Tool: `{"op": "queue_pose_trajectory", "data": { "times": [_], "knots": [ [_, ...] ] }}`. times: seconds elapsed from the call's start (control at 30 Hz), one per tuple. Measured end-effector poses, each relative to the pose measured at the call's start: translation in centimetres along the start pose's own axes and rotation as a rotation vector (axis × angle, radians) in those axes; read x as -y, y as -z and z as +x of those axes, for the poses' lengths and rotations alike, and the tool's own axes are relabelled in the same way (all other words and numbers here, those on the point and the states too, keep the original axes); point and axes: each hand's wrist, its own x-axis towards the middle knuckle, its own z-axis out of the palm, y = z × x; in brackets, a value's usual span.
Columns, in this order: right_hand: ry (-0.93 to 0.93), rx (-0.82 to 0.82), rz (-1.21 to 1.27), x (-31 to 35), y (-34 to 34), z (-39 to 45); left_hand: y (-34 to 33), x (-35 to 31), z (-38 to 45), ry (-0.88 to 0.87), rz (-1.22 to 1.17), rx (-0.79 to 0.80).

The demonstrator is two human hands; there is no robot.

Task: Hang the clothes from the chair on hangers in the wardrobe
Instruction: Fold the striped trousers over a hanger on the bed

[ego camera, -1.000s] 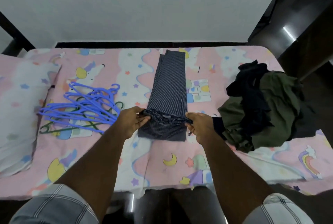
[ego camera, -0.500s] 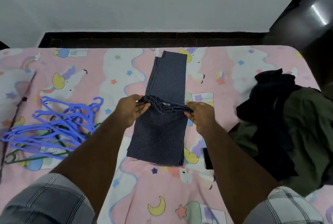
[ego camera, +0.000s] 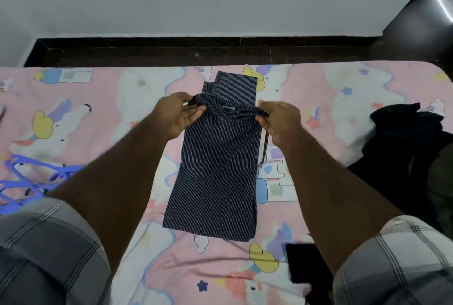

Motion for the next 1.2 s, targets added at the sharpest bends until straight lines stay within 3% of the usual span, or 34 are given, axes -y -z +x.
{"op": "queue_pose_trajectory", "data": {
  "times": [0.1,0.23,0.3,0.4,0.5,0.63,0.8,0.97,1.2],
  "knots": [
    [0.066,0.025,0.059,2.7,-2.0,2.8,-1.9,-2.8,3.1,-0.049,0.047,0.053],
    [0.095,0.178,0.068,4.1,-2.9,6.2,-3.2,-4.4,6.6,-0.077,0.114,0.213],
    [0.049,0.247,-0.098,2.1,-2.8,7.3,-2.9,-2.6,7.3,-0.069,0.174,0.222],
    [0.199,0.115,-0.459,-2.9,-2.5,6.9,-1.0,2.3,7.4,-0.028,0.161,0.177],
    [0.157,0.101,-0.324,-7.1,-1.5,4.9,2.4,6.8,7.0,0.029,0.047,0.134],
    [0.091,-0.038,-0.254,-11.8,1.0,3.0,7.4,10.1,5.8,0.043,-0.063,-0.01],
    [0.01,-0.095,-0.208,-15.7,2.6,0.5,11.3,12.0,4.4,0.107,-0.046,-0.225],
    [-0.121,-0.118,-0.068,-18.2,4.7,-2.1,13.1,13.0,2.1,0.265,0.072,-0.1],
    [-0.269,-0.066,0.111,-19.1,7.1,-4.9,16.1,13.7,-0.7,0.355,0.228,-0.086]
  ]
}}
